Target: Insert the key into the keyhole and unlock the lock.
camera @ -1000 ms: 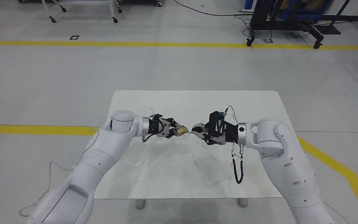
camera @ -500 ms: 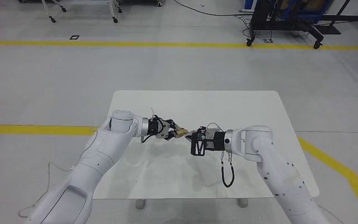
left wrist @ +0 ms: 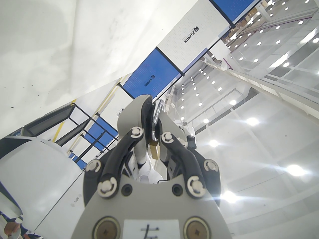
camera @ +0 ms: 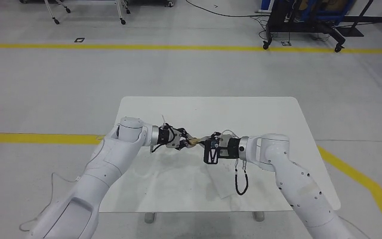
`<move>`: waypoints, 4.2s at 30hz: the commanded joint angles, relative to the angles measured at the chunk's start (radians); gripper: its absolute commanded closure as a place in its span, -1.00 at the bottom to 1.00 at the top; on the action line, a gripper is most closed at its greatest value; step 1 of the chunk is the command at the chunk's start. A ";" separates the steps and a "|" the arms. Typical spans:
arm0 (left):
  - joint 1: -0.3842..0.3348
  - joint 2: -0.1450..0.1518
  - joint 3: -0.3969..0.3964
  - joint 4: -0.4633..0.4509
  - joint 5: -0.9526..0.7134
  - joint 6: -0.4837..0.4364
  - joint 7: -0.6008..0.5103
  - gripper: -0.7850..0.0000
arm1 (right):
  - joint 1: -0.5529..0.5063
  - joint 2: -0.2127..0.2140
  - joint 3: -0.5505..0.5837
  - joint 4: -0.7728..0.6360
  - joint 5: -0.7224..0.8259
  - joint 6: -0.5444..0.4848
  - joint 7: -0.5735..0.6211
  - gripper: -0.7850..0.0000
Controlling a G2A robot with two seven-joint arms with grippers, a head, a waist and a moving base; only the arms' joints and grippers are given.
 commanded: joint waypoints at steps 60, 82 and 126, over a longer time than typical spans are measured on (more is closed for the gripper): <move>0.002 0.000 -0.008 0.004 -0.016 -0.010 -0.015 1.00 | -0.050 0.034 -0.068 -0.158 -0.212 0.085 0.046 -1.00; 0.231 0.026 -0.175 -0.274 -0.008 -0.621 0.268 1.00 | -0.154 0.055 0.044 -0.193 -0.133 0.120 -0.047 -1.00; 0.346 0.027 -0.275 -0.411 0.039 -0.744 0.408 1.00 | -0.001 0.058 0.011 -0.037 0.123 -0.006 -0.231 -1.00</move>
